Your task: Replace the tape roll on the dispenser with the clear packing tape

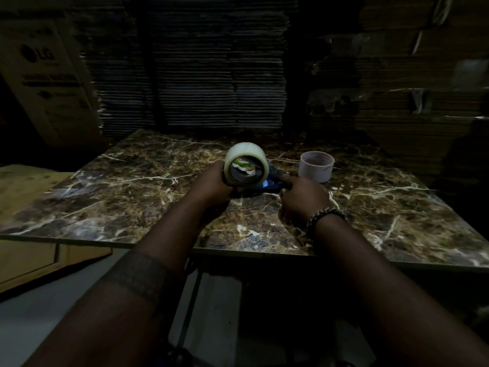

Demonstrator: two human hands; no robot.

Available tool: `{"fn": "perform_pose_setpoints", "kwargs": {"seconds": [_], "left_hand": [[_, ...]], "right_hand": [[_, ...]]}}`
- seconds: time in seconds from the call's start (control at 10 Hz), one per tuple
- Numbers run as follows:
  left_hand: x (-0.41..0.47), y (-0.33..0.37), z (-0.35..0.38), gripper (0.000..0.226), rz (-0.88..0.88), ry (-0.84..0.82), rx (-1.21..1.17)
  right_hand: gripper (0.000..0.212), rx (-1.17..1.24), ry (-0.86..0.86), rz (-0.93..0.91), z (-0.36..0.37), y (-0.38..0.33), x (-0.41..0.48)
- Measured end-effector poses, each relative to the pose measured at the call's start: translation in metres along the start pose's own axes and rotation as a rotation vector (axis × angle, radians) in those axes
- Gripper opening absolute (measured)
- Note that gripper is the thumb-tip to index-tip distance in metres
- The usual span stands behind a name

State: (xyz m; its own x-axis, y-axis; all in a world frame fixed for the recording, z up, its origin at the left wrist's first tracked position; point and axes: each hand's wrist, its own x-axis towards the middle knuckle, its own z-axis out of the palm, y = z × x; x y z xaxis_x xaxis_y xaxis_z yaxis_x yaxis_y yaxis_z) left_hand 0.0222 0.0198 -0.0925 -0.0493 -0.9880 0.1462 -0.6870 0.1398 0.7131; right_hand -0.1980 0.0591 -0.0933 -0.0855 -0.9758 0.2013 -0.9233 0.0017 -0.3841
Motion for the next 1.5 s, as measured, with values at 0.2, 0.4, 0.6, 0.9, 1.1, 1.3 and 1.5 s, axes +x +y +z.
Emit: {"fn": "perform_pose_setpoints", "kwargs": {"seconds": [0.2,0.4,0.6,0.9,1.1,1.3,1.5], "left_hand": [[0.01,-0.011,-0.007,0.065,0.051,-0.044,-0.066],[0.012,-0.016,-0.01,0.054,0.075,-0.051,0.032],[0.014,-0.018,-0.005,0.061,0.059,0.019,0.046],[0.023,-0.014,0.007,0.05,-0.011,0.04,0.005],[0.058,-0.054,0.027,0.053,-0.027,0.039,-0.026],[0.016,-0.011,0.008,0.039,-0.025,0.037,0.002],[0.012,-0.013,0.013,0.074,-0.031,0.129,-0.233]], "right_hand": [[0.026,0.019,-0.045,0.004,-0.002,0.008,0.012],[0.044,0.22,-0.09,-0.016,-0.01,0.016,0.026],[0.054,0.402,-0.102,-0.078,-0.008,0.019,0.036],[0.056,0.438,-0.091,-0.088,-0.008,0.019,0.04],[0.056,0.392,-0.082,-0.082,-0.001,0.022,0.043],[0.054,0.464,-0.081,-0.045,0.0,0.024,0.042],[0.063,0.616,-0.022,0.034,-0.007,0.018,0.032]]}}
